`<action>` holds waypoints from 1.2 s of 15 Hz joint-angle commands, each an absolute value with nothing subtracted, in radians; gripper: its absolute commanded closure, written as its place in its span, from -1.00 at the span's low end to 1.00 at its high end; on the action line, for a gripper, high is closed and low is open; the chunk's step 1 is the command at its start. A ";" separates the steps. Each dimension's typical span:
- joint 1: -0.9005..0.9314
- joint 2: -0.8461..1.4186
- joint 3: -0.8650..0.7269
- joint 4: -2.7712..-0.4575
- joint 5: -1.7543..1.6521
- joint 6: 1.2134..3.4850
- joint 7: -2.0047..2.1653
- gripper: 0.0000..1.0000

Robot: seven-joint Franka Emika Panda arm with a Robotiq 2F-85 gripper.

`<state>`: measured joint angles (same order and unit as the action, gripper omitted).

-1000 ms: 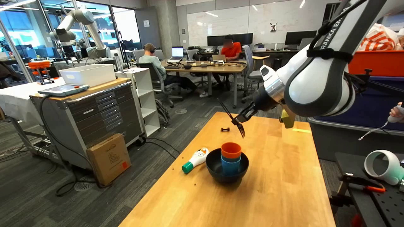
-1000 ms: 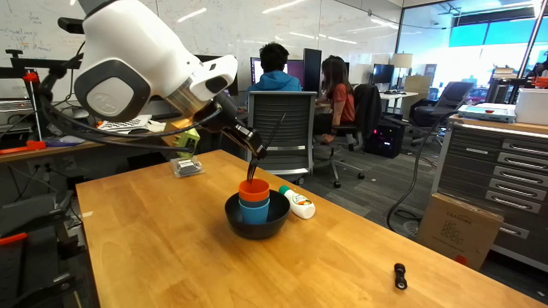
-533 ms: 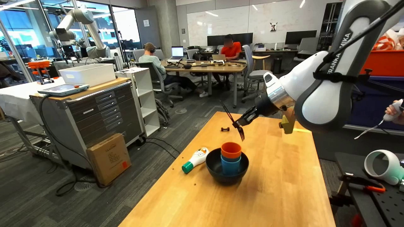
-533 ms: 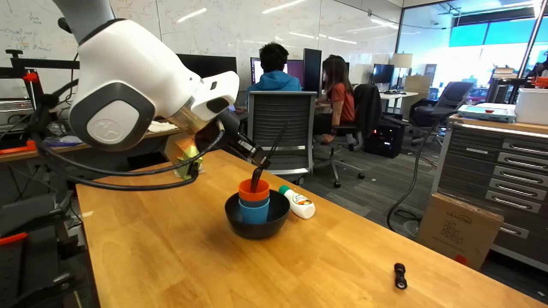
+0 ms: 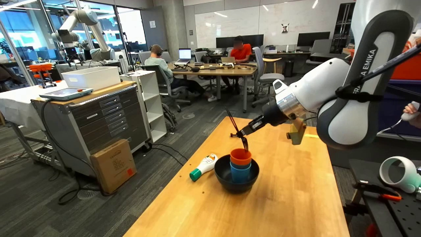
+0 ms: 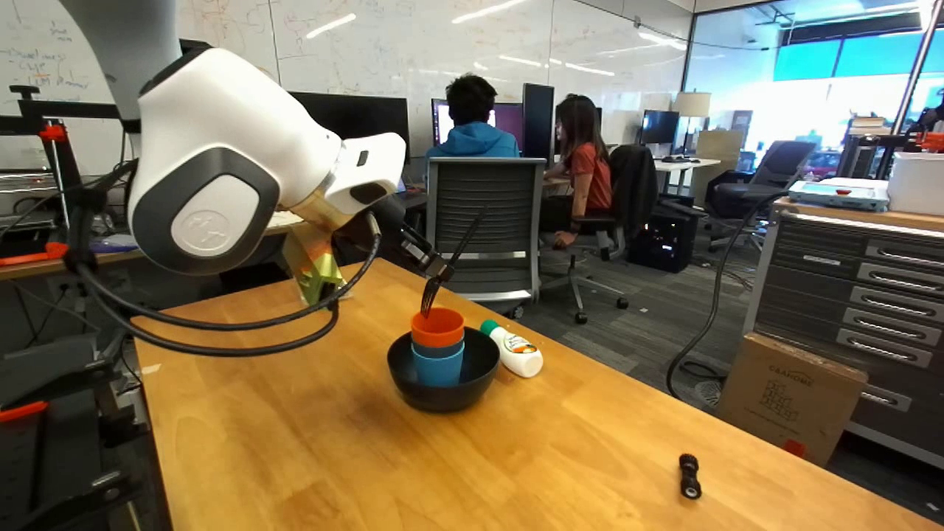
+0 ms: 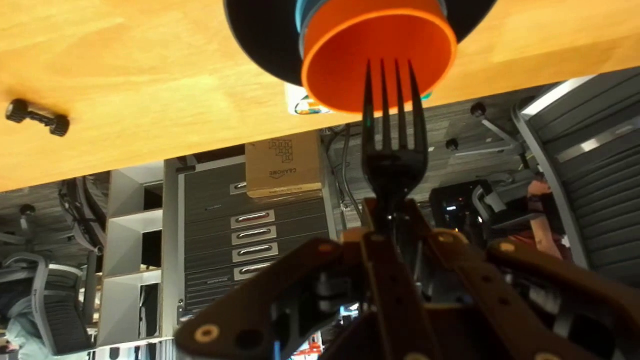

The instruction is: Pick up the three cups from the table and put them in the black bowl. Pick up the folk from the table and put it in the cups.

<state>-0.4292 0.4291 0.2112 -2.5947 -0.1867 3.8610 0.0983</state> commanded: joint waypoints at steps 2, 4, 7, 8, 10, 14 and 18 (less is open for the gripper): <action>-0.360 0.416 0.142 -2.578 -0.242 3.908 0.205 0.90; -0.336 0.427 0.118 -2.565 -0.226 3.923 0.198 0.90; -0.307 0.443 0.082 -2.545 -0.207 3.930 0.183 0.90; -0.298 0.450 0.072 -2.540 -0.201 3.925 0.178 0.90; -0.283 0.464 0.055 -2.534 -0.193 3.923 0.169 0.90; -0.265 0.493 0.041 -2.519 -0.182 3.917 0.171 0.89; -0.260 0.513 0.045 -2.502 -0.182 3.915 0.177 0.90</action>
